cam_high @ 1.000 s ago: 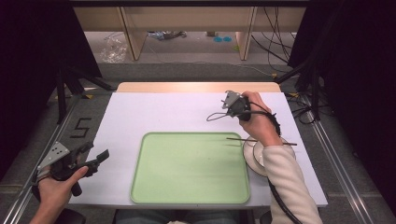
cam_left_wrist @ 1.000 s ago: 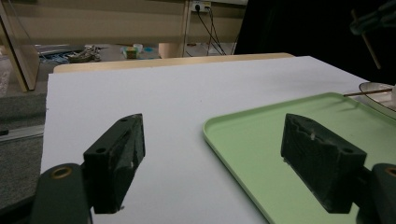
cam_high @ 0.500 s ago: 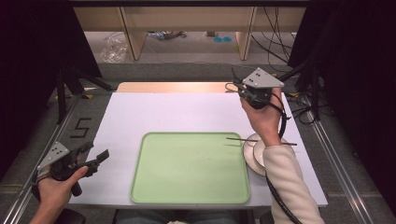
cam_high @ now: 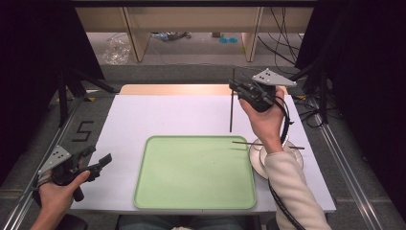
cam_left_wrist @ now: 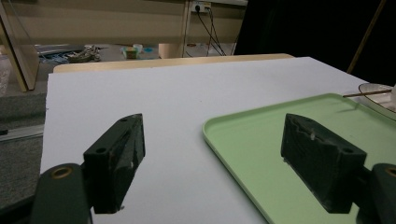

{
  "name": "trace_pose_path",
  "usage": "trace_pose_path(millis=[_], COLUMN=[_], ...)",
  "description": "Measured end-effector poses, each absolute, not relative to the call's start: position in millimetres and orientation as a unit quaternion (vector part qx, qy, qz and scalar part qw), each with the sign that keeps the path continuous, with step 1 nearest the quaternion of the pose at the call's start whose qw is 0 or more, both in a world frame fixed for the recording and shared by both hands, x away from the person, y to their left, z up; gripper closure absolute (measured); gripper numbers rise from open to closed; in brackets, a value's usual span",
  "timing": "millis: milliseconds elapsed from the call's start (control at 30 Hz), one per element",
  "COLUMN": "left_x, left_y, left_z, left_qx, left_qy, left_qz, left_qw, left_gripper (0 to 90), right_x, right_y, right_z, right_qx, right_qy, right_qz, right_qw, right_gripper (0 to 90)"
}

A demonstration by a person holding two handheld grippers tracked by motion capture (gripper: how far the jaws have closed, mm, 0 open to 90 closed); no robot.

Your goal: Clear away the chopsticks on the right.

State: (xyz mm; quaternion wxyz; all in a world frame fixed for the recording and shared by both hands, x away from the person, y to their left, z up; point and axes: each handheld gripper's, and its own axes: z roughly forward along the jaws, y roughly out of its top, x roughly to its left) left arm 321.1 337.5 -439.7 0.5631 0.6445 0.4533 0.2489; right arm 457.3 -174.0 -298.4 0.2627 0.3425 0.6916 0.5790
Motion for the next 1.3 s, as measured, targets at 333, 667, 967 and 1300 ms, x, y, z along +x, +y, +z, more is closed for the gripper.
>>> trace_pose_path(millis=[333,667,967,1300], left_x=[321,321,321,321], left_y=[337,338,338,338], left_z=[-440,-440,-440,-440], left_qx=[0.644,0.645,0.645,0.645], left_qy=[0.454,0.453,0.454,0.452], left_qz=[0.249,0.248,0.248,0.248], left_qw=[0.563,0.562,0.562,0.564], left_gripper=[21.8,21.9,21.9,22.0], right_x=[455,465,477,485], right_y=[-151,-141,-134,-135], right_z=[-305,-332,-367,-393], right_qx=[0.445,0.546,0.638,0.658], right_qy=[0.71,0.741,0.726,0.727], right_qz=[0.52,0.376,0.256,0.196], right_qw=[0.168,0.111,0.019,-0.019], right_gripper=[87.6,87.6,87.6,87.6])
